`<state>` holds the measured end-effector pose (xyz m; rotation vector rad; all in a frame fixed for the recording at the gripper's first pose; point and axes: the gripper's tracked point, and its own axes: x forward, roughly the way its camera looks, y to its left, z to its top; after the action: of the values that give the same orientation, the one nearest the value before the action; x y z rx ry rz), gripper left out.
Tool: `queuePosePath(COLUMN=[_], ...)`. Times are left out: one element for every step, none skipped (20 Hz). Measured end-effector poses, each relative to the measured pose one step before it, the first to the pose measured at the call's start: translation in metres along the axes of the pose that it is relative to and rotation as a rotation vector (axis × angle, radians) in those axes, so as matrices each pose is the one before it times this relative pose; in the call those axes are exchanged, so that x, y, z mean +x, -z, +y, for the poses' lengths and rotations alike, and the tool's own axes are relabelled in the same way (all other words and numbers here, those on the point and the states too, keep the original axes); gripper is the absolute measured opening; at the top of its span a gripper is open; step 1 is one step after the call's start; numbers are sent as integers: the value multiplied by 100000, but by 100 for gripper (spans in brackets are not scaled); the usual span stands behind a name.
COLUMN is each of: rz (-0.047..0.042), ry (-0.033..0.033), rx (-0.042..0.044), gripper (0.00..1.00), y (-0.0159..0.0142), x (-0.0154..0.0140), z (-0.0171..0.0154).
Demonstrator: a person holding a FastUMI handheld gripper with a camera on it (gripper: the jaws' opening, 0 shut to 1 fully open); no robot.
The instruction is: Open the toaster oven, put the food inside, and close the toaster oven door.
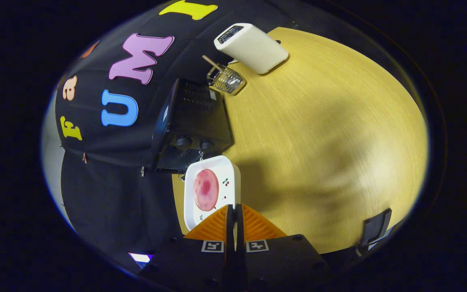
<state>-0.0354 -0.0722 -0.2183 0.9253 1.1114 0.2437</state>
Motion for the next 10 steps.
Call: queuePosePath(rz=[-372, -325, 14, -198, -101, -190, -19, 24, -562, -835], ry=[-875, -932, -741, -602, 138, 388, 813, 587, 249, 115], rx=[565, 578, 546, 497, 384, 135, -438, -446, -376, -213], gripper=[5, 5, 5, 5, 5, 5, 5, 5, 5, 5], y=[649, 764, 703, 779, 666, 555, 554, 476, 394, 197], x=[202, 386, 316, 431, 533, 780, 784, 749, 933, 751], z=[970, 1045, 919, 879, 660, 688, 622, 635, 713, 753])
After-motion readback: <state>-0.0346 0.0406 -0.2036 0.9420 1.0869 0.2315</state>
